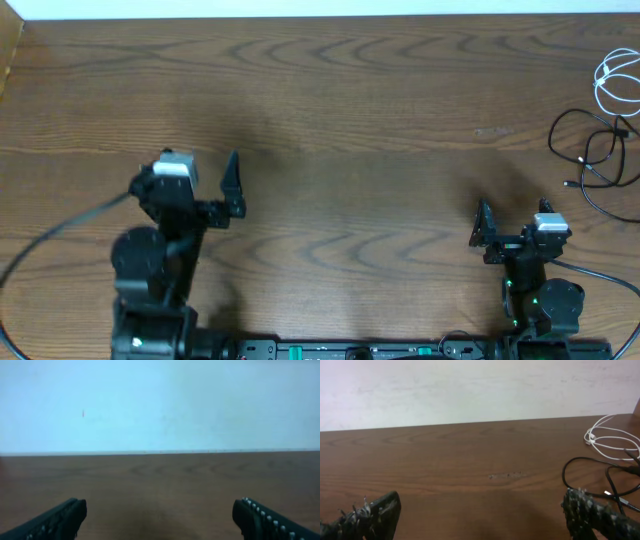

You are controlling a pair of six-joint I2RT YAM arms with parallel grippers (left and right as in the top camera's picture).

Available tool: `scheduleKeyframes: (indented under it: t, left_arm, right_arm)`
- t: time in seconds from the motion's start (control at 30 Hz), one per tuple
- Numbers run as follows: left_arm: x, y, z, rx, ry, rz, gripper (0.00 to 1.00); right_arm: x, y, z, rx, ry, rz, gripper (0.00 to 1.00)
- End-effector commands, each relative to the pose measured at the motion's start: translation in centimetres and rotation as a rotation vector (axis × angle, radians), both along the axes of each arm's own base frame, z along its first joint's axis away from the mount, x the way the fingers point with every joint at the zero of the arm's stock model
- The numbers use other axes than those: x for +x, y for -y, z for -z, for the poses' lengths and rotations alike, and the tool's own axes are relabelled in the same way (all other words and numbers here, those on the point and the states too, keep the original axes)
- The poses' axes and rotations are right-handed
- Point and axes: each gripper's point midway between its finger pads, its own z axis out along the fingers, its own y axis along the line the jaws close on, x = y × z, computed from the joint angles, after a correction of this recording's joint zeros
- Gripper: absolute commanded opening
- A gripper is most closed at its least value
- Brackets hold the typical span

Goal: Untangle cables

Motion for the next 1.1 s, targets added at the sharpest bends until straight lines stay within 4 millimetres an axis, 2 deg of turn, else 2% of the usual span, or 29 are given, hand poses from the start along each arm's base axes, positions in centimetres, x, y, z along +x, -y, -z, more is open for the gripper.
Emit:
scheduleKeyframes:
  t: [0.0, 0.1, 0.17, 0.2, 0.6, 0.93, 0.97, 1.07]
  left_arm:
    - [-1.1, 0.0, 2.1, 0.017, 0.057, 0.008, 0.98]
    - [-1.7, -0.1, 3.7, 0.019, 0.084, 0.009, 0.98]
    - [-2.2, -0.1, 5.9, 0.036, 0.097, 0.010, 0.98]
    - [-2.4, -0.1, 6.5, 0.044, 0.103, 0.010, 0.98]
    - [-2.9, -0.2, 10.7, 0.069, 0.124, 0.007, 0.98]
    - [-2.8, -0.2, 14.4, 0.078, 0.009, 0.012, 0.98]
    - [-2.9, -0.2, 15.4, 0.081, -0.031, 0.014, 0.98]
    - [-2.9, -0.2, 15.4, 0.069, -0.036, 0.013, 0.98]
  right_arm:
    - [0.0, 0.2, 0.1, 0.004, -0.001, 0.010, 0.99]
    - [0.0, 0.2, 0.1, 0.004, -0.001, 0.010, 0.99]
    - [0.0, 0.2, 0.1, 0.004, -0.001, 0.011, 0.99]
    - [0.0, 0.2, 0.1, 0.004, -0.001, 0.010, 0.99]
    - [0.0, 0.2, 0.1, 0.004, -0.001, 0.010, 0.99]
    - [0.0, 0.2, 0.1, 0.004, -0.001, 0.010, 0.99]
    - [0.0, 0.2, 0.1, 0.004, -0.001, 0.010, 0.99]
    - [0.0, 0.2, 0.1, 0.004, -0.001, 0.011, 0.99]
